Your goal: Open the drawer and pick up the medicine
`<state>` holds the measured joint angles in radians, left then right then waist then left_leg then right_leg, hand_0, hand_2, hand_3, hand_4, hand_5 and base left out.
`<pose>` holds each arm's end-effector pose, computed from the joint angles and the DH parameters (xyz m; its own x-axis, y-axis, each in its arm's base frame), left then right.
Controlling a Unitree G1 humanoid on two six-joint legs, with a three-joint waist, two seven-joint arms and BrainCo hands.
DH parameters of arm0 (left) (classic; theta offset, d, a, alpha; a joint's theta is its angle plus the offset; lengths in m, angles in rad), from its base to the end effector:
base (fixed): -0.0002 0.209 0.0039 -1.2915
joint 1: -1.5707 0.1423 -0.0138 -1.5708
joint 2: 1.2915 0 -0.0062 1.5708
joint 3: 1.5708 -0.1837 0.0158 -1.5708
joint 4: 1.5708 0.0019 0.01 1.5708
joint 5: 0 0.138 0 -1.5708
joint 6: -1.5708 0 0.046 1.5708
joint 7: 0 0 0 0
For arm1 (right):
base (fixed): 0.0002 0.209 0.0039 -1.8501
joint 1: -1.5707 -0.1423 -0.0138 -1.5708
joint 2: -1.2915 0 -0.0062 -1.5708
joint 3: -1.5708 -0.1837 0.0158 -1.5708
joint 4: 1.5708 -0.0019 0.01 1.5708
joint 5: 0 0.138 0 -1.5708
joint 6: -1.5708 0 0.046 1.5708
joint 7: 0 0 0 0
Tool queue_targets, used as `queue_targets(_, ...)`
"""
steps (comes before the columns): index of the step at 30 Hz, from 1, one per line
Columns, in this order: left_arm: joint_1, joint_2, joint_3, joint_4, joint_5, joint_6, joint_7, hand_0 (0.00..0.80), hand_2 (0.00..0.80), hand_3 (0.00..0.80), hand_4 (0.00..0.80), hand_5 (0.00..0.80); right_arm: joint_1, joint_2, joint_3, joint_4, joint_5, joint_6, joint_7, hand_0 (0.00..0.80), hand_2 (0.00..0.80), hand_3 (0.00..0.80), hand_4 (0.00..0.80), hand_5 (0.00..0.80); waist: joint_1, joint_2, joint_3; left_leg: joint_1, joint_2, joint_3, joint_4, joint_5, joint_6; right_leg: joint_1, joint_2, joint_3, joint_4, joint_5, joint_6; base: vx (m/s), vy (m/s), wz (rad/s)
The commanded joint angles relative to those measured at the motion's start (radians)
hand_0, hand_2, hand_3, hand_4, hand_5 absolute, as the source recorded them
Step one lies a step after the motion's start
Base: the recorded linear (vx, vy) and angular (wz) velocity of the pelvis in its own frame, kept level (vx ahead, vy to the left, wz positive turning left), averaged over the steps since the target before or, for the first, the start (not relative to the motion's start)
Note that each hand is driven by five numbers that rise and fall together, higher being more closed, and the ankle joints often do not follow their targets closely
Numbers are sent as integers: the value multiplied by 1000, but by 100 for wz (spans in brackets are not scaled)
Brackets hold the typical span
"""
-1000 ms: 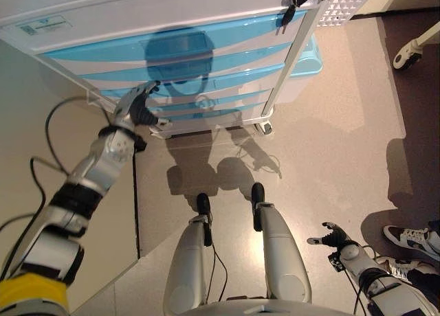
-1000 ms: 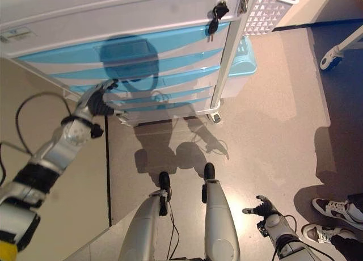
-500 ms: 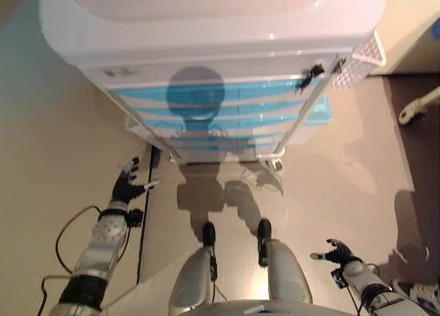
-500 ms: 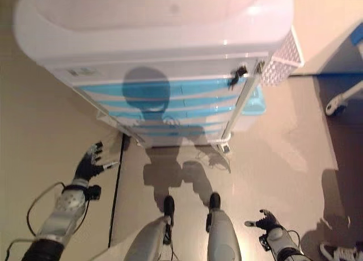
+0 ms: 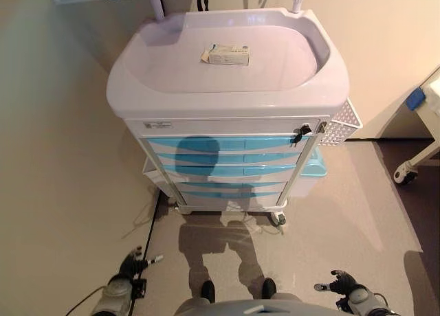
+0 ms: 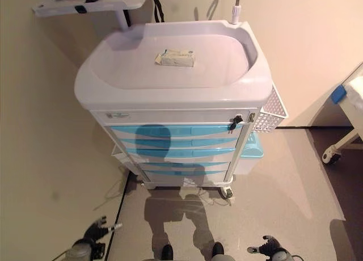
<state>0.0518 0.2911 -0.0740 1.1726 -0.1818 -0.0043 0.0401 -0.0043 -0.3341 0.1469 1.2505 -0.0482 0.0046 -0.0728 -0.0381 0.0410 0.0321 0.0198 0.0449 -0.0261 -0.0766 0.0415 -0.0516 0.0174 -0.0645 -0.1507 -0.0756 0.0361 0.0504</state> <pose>0.0626 0.2463 -0.1099 0.3383 0.2810 -0.8981 -0.1098 0.9597 0.2588 0.0692 -0.2579 -0.1068 0.3243 -0.3349 -0.8847 -0.1682 0.8999 -0.4023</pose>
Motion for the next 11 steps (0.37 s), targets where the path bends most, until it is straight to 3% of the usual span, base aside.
queue_targets(1,-62,24,20,-6,52,-9,23,0,0,0,0,0,-33,11,5,15,69,-5,8,0,0,0,0,0,16,-48,19,-37,-60,44,-3,-2,19,-51,-8,11,35,6,54,72,-10,-1)
queue_targets(5,-53,-20,-9,92,124,13,8,0,0,0,0,0,-35,36,19,27,67,3,16,0,0,0,0,0,22,-55,-8,-21,-55,49,-11,-1,14,-27,-3,1,14,11,57,8,-5,0)
queue_targets(11,-35,-44,-14,112,132,19,-3,0,0,0,0,0,-40,50,24,51,66,14,26,0,0,0,0,0,35,-56,-20,13,-56,53,-11,-15,18,8,-2,-5,7,4,59,43,-11,-4)
